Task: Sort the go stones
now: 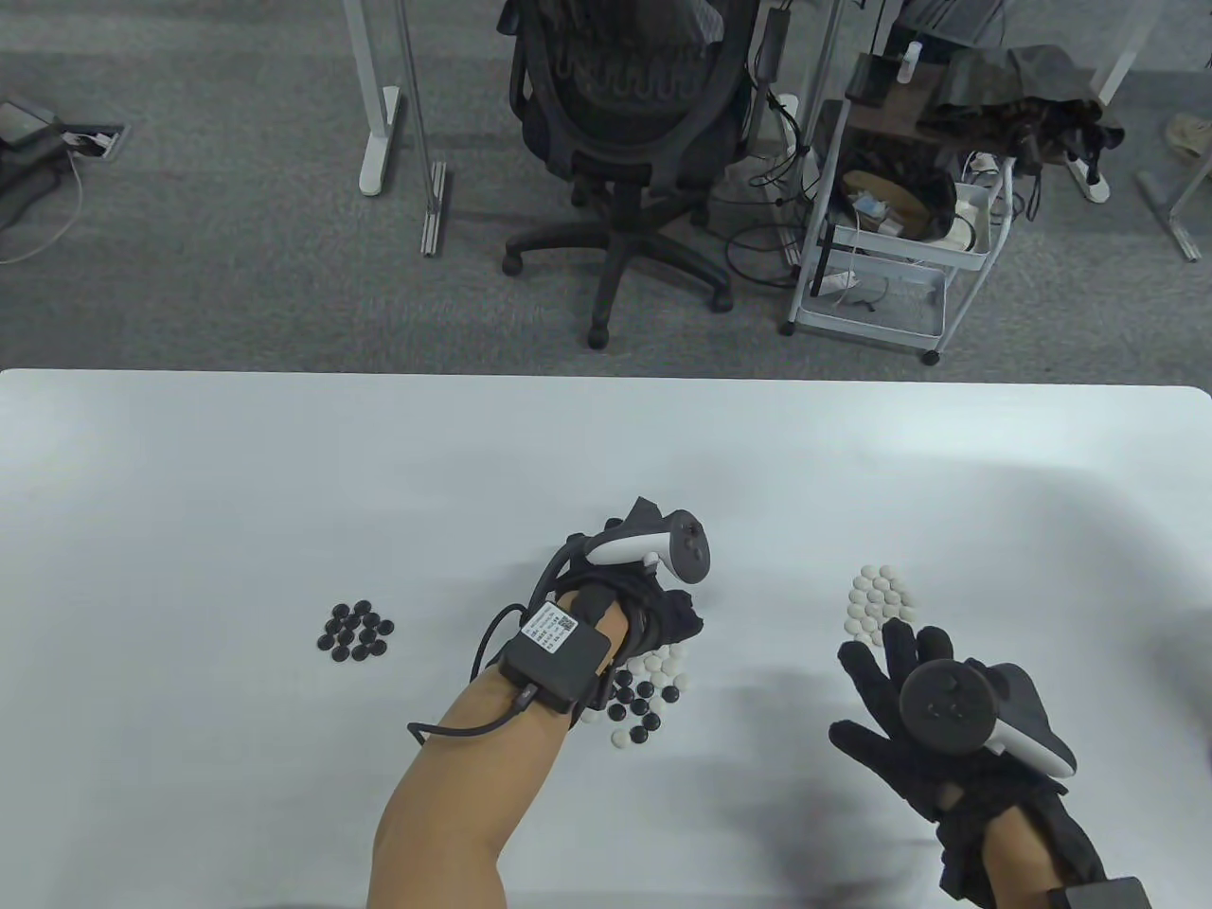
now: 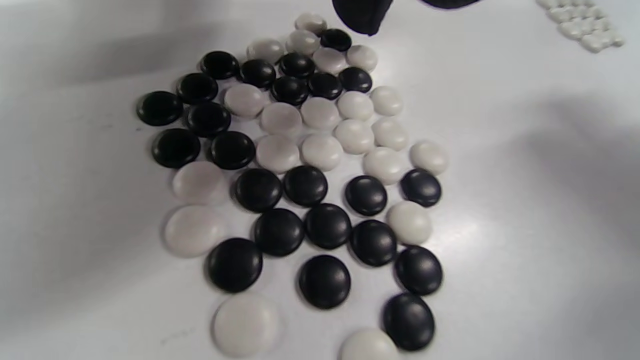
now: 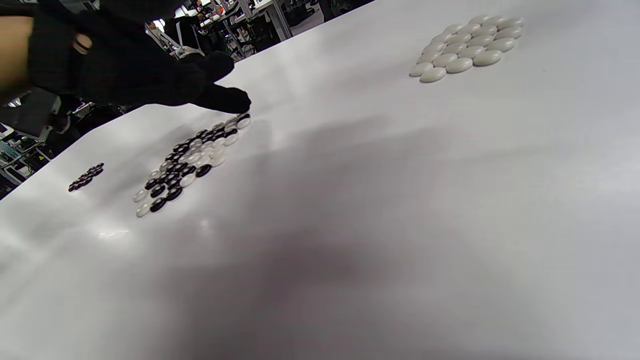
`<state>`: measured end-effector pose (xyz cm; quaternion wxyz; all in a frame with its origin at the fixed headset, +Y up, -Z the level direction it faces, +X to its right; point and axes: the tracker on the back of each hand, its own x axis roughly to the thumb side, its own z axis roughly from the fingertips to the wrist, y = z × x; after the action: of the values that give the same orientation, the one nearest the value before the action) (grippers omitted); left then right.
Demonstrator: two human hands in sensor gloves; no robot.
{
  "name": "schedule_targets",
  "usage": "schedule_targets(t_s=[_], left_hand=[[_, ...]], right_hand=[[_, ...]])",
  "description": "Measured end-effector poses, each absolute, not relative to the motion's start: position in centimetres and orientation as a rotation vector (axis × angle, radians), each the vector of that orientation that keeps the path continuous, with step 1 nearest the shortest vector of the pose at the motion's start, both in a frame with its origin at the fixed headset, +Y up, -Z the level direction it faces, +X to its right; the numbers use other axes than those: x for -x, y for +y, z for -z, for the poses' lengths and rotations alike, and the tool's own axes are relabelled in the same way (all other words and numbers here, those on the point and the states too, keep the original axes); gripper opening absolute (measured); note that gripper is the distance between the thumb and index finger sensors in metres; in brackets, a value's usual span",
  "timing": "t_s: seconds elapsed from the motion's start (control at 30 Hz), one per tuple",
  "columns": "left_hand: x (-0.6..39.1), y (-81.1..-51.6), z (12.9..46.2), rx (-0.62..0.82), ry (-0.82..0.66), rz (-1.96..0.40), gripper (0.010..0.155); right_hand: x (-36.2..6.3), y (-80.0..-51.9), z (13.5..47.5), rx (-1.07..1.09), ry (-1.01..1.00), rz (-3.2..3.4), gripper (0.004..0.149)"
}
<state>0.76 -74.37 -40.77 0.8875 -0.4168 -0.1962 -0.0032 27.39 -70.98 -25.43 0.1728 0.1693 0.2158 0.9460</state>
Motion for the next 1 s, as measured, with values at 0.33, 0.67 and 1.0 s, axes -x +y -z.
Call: schedule_targets(t_s=[0.33,0.67,1.0], left_hand=[[-0.5,-75.4,44.6,0.886,-0.251,-0.211,0.066],[9.2,-74.5,45.2,0.865,-0.034,-0.207,0.067],[20.6,-73.6,41.7,0.904,0.169,-0.207,0.068]], right_hand=[[-27.4,-71.0,25.4,-0.477,0.609,-2.684,0.08],[-27.5,-70.9,25.4,-0.477,0.615,-2.68,0.08],[-27.2,-71.0,25.4,-0.473,0.624,-2.701,0.08]])
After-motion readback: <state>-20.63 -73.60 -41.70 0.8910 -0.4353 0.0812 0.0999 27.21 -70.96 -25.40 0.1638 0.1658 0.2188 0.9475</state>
